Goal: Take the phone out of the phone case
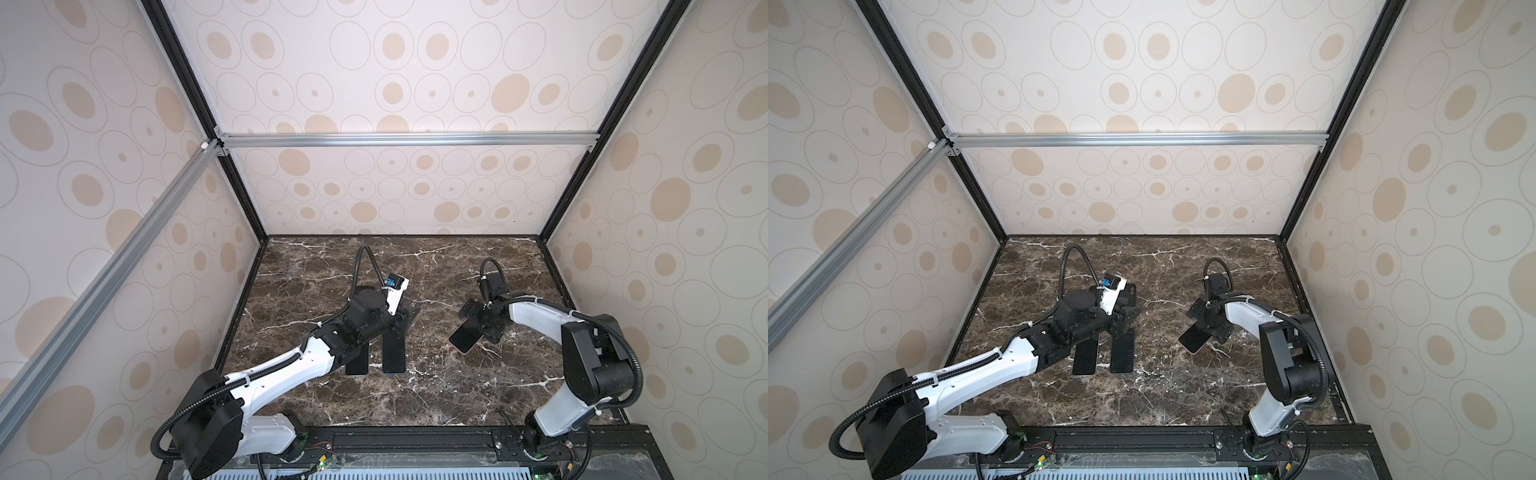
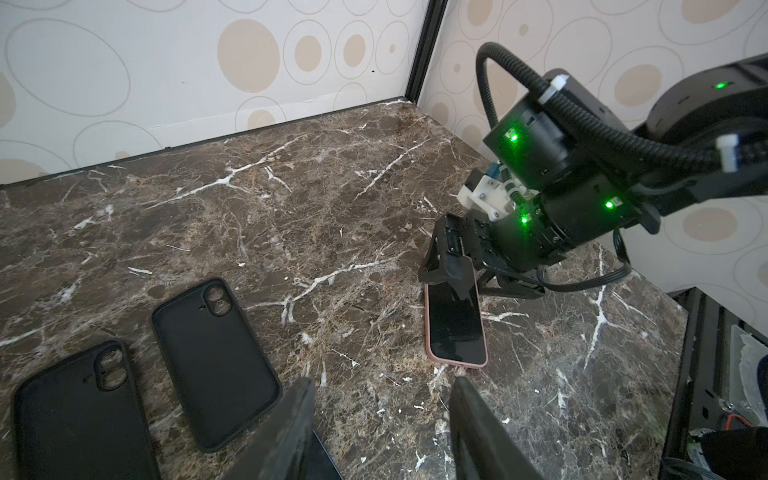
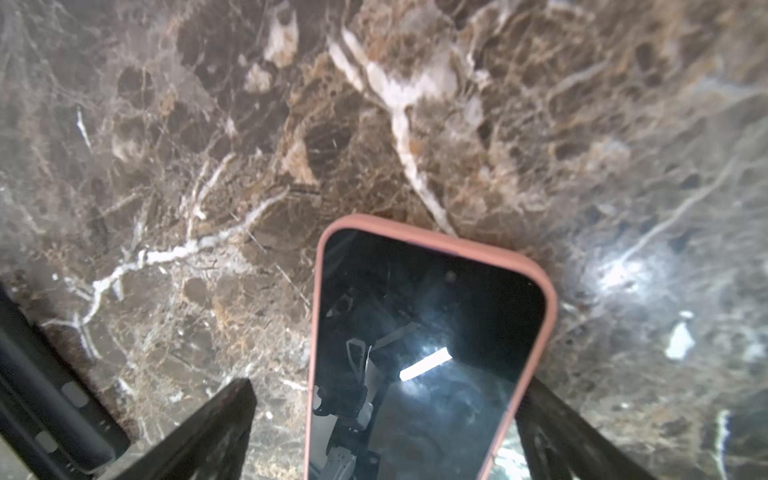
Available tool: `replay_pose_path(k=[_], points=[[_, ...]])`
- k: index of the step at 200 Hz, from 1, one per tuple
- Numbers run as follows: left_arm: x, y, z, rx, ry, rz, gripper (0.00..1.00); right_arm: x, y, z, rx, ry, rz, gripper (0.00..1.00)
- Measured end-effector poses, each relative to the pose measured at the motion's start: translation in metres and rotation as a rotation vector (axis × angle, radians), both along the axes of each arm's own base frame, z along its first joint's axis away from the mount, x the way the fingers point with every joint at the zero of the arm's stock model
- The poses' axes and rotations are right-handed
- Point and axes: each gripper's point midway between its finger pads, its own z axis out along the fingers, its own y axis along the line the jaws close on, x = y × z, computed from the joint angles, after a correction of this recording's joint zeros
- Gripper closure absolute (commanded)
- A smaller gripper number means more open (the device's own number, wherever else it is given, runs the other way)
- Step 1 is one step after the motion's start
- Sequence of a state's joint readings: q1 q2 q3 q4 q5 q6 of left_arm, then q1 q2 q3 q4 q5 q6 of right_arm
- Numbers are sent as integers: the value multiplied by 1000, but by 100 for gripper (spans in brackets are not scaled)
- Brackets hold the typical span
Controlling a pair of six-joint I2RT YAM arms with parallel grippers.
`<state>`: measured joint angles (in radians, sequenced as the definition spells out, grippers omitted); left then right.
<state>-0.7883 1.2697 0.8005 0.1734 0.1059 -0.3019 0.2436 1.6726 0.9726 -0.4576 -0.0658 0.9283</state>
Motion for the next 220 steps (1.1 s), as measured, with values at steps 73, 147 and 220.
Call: replay_pose_path(k=[73, 147, 220], points=[[13, 7, -10, -53, 80, 124, 9, 9, -2, -6, -60, 108, 32, 0], [18, 10, -1, -99, 76, 148, 1, 9, -3, -12, -107, 213, 78, 4], [9, -3, 0, -123, 99, 59, 1, 10, -3, -15, -153, 268, 125, 18]])
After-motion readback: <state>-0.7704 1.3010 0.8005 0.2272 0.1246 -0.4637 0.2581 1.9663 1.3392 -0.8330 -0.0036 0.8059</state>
